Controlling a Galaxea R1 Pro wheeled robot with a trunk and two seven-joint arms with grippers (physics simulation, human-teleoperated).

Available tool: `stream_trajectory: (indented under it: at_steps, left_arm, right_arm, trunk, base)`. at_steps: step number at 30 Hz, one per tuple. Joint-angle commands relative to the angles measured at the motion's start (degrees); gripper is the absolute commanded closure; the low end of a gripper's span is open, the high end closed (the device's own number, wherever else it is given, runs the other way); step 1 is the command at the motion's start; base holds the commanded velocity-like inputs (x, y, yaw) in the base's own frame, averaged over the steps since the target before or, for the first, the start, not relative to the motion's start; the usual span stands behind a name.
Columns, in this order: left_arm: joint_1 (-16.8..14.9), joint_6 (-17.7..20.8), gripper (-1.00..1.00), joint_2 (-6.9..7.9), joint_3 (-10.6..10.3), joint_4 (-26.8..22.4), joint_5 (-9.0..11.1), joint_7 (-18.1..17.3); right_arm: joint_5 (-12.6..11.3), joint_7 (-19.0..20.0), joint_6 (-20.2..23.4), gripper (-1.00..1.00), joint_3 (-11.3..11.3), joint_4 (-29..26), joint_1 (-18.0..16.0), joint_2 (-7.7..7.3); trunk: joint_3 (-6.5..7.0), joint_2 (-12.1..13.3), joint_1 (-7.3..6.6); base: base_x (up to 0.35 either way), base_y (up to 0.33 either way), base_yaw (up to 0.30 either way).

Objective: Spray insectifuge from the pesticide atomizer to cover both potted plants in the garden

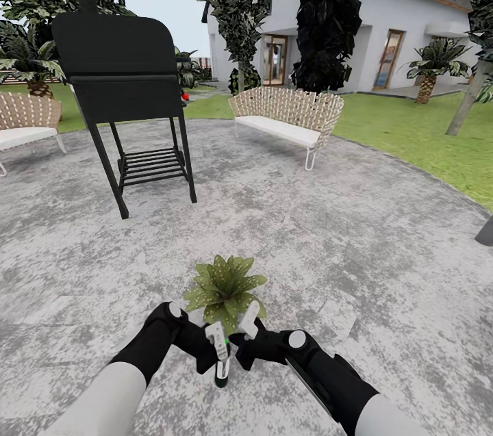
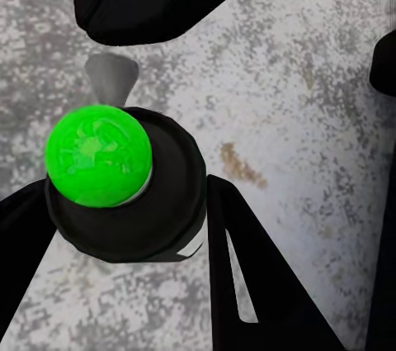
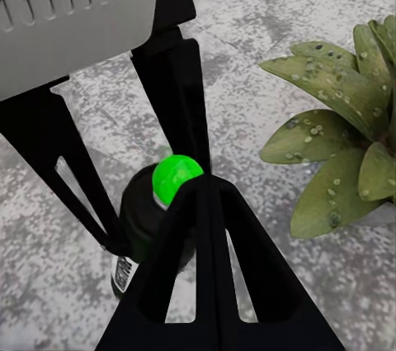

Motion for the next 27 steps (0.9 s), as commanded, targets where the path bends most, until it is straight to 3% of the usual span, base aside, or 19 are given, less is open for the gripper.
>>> stream_trajectory:
  at_steps: [1,14,19,21,27]
  left_arm:
    - [-0.02,0.6,1.0,-0.13,0.05,-0.09,-0.17,-0.32]
    - [-0.02,0.61,1.0,-0.24,0.03,-0.09,-0.17,-0.33]
    - [0.0,0.46,1.0,0.36,-0.36,0.55,-0.72,0.0]
    - [0.14,0.51,1.0,0.98,-0.39,0.7,-1.34,0.15]
    - [0.32,0.72,1.0,6.74,-0.4,0.79,-2.52,0.27]
  right_arm:
    - [-0.03,0.16,0.37,1.0,0.0,-0.08,-0.03,0.01]
    - [0.02,0.16,0.37,1.0,0.01,-0.08,-0.03,-0.01]
    - [-0.01,0.16,0.37,1.0,-0.02,-0.08,-0.03,-0.01]
    - [0.0,0.16,0.37,1.0,-0.03,-0.08,-0.03,0.0]
    - [0.01,0.16,0.37,1.0,0.04,-0.01,-0.03,-0.05]
  trunk:
    - [-0.05,-0.02,-0.01]
    - [-0.05,-0.02,-0.01]
    - [-0.05,-0.02,-0.01]
    - [-0.05,-0.02,-0.01]
    - [-0.05,-0.02,-0.01]
  base:
    - [0.0,0.0,0.0]
    - [0.0,0.0,0.0]
    - [0.0,0.0,0.0]
    - [0.0,0.0,0.0]
    - [0.0,0.0,0.0]
